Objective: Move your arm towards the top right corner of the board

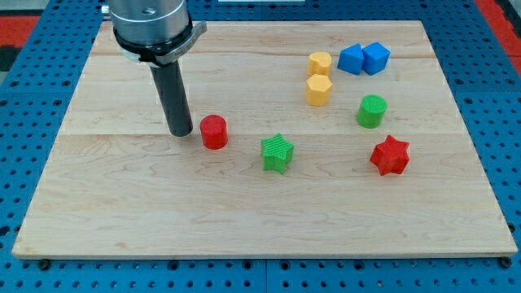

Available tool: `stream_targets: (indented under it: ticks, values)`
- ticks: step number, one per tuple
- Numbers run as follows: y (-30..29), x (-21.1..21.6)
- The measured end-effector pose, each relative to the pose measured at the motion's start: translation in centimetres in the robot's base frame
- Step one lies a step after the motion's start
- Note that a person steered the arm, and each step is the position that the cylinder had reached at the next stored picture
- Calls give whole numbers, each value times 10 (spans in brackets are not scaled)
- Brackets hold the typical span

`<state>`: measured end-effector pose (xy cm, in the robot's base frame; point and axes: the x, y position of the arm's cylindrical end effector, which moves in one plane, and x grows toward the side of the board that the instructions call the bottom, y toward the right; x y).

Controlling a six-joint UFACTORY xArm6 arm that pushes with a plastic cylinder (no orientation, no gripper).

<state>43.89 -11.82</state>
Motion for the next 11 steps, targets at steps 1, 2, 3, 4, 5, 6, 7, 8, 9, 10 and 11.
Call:
stream_targets:
  ticks: [1, 2, 3, 4, 5, 6, 7, 8, 9, 10, 11]
  values:
    - [-1, 0]
    - [-1, 0]
    - [-1, 0]
    - [0, 0]
    - [22, -21]
    - [32, -67]
    - [36, -128]
    - [63, -179]
    - [105, -223]
    - [148, -246]
    - [192, -246]
